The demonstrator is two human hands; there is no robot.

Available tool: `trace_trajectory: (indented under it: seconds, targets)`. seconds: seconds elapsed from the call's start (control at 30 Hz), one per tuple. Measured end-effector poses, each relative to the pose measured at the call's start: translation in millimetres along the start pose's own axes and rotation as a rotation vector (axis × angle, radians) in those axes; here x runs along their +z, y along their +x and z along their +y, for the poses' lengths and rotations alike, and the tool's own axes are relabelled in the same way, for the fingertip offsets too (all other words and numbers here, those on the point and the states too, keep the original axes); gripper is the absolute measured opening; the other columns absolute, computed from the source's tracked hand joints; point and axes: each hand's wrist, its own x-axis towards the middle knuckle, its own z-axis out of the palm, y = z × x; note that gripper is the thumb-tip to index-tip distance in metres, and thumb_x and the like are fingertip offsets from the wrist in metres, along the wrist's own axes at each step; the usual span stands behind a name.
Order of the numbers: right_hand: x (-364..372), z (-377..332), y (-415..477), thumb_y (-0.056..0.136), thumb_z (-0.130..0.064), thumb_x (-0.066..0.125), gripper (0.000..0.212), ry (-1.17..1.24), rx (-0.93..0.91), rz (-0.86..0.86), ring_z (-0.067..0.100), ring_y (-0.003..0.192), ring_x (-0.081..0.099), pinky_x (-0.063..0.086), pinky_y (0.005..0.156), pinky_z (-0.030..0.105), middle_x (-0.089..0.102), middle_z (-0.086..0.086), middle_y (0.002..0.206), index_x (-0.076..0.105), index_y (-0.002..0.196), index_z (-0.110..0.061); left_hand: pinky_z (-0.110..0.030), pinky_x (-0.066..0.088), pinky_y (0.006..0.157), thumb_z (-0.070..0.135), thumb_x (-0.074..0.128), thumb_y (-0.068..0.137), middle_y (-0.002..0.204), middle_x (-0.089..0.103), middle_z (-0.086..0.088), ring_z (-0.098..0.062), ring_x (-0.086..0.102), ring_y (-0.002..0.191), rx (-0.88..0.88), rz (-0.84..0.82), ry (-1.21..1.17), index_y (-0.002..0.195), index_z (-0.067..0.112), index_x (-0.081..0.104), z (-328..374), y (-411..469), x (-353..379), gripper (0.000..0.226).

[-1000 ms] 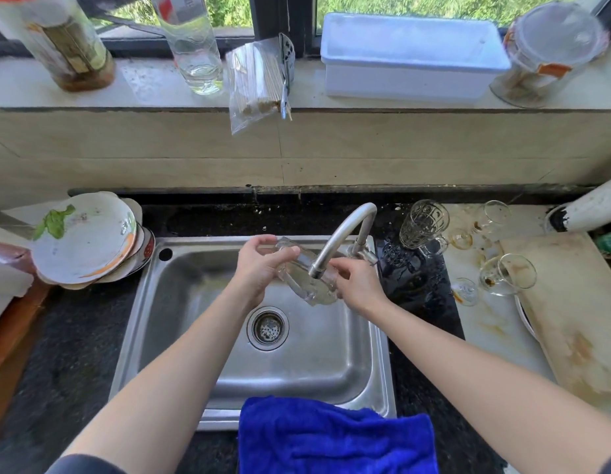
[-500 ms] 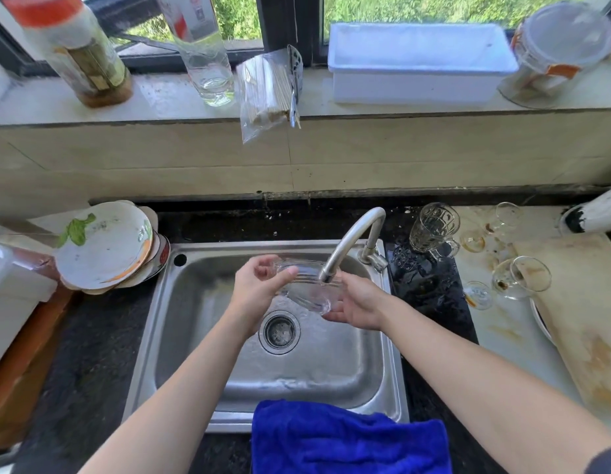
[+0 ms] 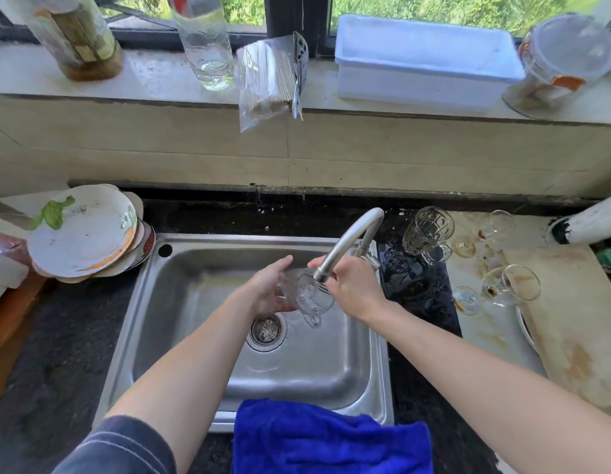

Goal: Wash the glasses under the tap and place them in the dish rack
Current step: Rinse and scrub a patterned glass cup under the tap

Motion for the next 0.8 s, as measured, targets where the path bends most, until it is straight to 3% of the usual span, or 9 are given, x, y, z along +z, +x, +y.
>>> trace_trajectory:
  seconds: [0.07,0.17,0.23,0.33,0.47,0.57,0.67,0.73,0.8]
  targets:
    - [2.7,6.0,0.7,0.089,-0.015,0.059,0.018,-0.001,-0.006,0.022,0.022,0.088,0.065,0.051,0.083,0.04,0.074,0.003,0.096,0.076,0.094,-0.015,-0.049,0.054,0.086,0.042,0.059,0.091,0.089,0.063,-0.015,-0.03,0.061,0.081,-0.014,-0.033,-0.015,0.1,0.006,0.059,-0.3,7.5,2.4,0.037]
    - [6.8,18.1,4.6,0.088,-0.019,0.063,0.01,0.1,0.173,0.033,0.009,0.065,0.057,0.047,0.064,0.027,0.064,-0.007,0.069,0.07,0.082,-0.017,-0.041,0.056,0.073,0.038,0.062,0.086,0.105,0.067,-0.015,-0.028,0.063,0.083,0.018,-0.054,-0.107,0.119,0.007,0.059,-1.8,13.9,1.8,0.045]
    - [9.2,26.9,5.3,0.09,-0.018,0.063,0.01,0.152,0.259,0.02,0.0,0.058,0.049,0.037,0.058,0.019,0.054,-0.017,0.063,0.069,0.082,-0.019,-0.039,0.053,0.076,0.032,0.063,0.083,0.103,0.065,-0.015,-0.027,0.061,0.082,0.051,-0.042,-0.175,0.109,0.01,0.06,-0.4,14.8,1.5,0.034]
    - [11.4,34.7,4.6,0.089,-0.015,0.064,0.01,0.243,0.3,0.028,0.005,0.058,0.054,0.048,0.064,0.033,0.058,-0.015,0.065,0.073,0.092,-0.014,-0.038,0.046,0.079,0.029,0.06,0.083,0.084,0.06,-0.007,-0.024,0.058,0.076,0.079,-0.041,-0.168,0.086,0.018,0.057,-0.7,14.8,0.7,0.012]
    - [13.2,26.4,3.2,0.087,-0.015,0.065,0.012,0.355,0.278,0.013,0.0,0.06,0.056,0.052,0.067,0.033,0.062,-0.02,0.064,0.073,0.09,-0.023,-0.036,0.05,0.073,0.043,0.063,0.084,0.104,0.067,-0.016,-0.029,0.065,0.085,0.112,-0.054,-0.124,0.119,0.006,0.061,1.7,15.0,-6.4,0.051]
    - [11.6,28.3,-10.5,0.089,-0.02,0.059,0.016,0.091,0.124,0.069,0.006,0.083,0.059,0.05,0.075,0.03,0.065,-0.01,0.09,0.069,0.102,-0.018,-0.038,0.056,0.069,0.035,0.065,0.085,0.11,0.067,-0.02,-0.032,0.067,0.084,0.181,0.076,-0.175,0.124,0.002,0.057,8.3,12.1,-9.8,0.052]
    - [6.4,27.6,-27.6,0.086,-0.015,0.056,0.021,-0.16,-0.195,0.146,0.016,0.093,0.058,0.054,0.067,0.03,0.063,-0.002,0.099,0.067,0.103,-0.013,-0.039,0.056,0.068,0.031,0.066,0.086,0.109,0.069,-0.022,-0.033,0.068,0.083,0.233,0.112,-0.203,0.122,0.002,0.058,13.9,14.2,-17.2,0.047]
    - [10.3,19.1,-28.0,0.079,-0.012,0.061,0.03,-0.272,-0.288,-0.032,0.023,0.095,0.06,0.055,0.066,0.033,0.062,0.006,0.104,0.065,0.109,-0.009,-0.036,0.055,0.063,0.029,0.066,0.086,0.106,0.068,-0.023,-0.032,0.068,0.078,0.257,0.076,-0.153,0.12,-0.001,0.059,15.2,11.7,-13.6,0.046]
    - [18.8,2.6,-19.4,0.078,-0.01,0.064,0.035,-0.354,-0.229,-0.201,0.035,0.094,0.06,0.052,0.069,0.039,0.061,0.016,0.104,0.061,0.113,-0.004,-0.033,0.053,0.059,0.028,0.065,0.087,0.097,0.068,-0.021,-0.029,0.066,0.071,0.281,0.024,-0.093,0.115,-0.003,0.06,14.8,6.6,-2.5,0.042]
